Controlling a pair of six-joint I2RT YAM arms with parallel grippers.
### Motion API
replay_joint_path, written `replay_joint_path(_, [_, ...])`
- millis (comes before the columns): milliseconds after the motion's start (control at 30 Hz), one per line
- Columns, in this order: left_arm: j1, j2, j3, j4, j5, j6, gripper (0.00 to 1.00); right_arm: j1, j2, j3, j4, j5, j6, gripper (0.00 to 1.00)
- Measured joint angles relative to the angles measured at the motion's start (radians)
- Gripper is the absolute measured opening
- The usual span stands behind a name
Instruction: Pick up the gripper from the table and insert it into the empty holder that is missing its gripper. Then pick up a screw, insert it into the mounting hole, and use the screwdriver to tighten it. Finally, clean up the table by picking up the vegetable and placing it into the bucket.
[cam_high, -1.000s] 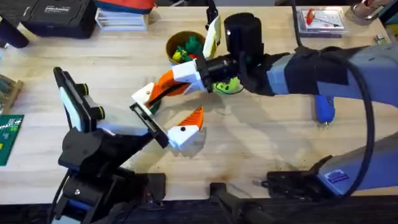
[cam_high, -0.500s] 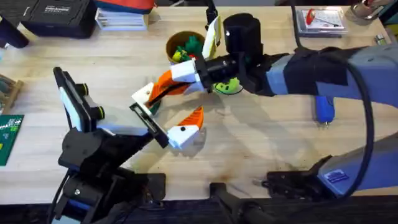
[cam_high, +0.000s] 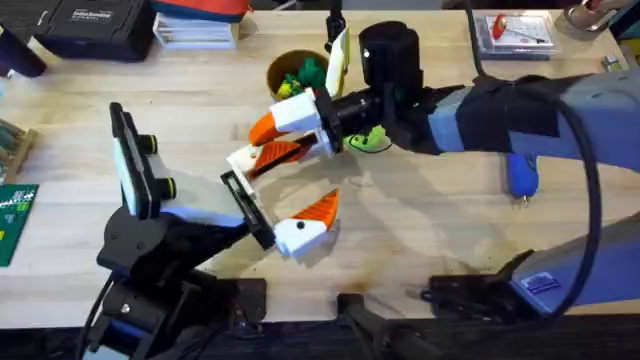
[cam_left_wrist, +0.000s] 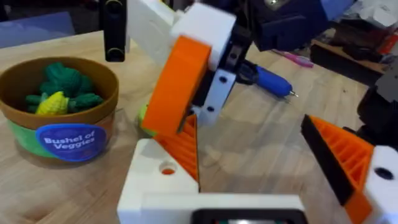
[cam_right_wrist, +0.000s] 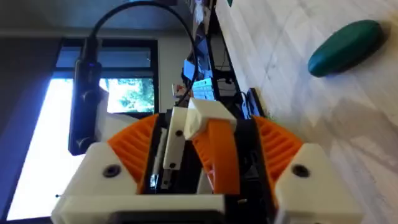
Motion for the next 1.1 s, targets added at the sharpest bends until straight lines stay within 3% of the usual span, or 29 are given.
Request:
replay_joint_path(100, [0.000,0.000,0.000,-0.001,0.016,0.000,0.986,0.000,0.000,0.000,0.000,-0.021,-0.002,0.922])
replay_joint_path(167, [0.000,0.000,0.000,-0.001,0.020,0.000,0.986,0.000,0.000,0.000,0.002,-0.030,-0.004,0.986])
replay_joint_path(500, [0.000,0.000,0.000,-0.001,0.031,0.000,0.986,-0.029,0.000,0.000,0.001,0.010,-0.035,0.993])
replay_joint_path(800, [0.000,0.000,0.000,-0.002,0.036,0.000,0.986,-0.205,-0.014,0.000,-0.026,0.116,-0.115,0.993])
replay_joint_path(900, [0.000,0.000,0.000,-0.002,0.038,0.000,0.986,-0.276,-0.120,0.000,-0.252,0.207,-0.225,0.993])
replay_joint_path(1100, [0.000,0.000,0.000,-0.002,0.038,0.000,0.986,-0.300,-0.306,0.010,-0.666,0.445,-0.463,0.993])
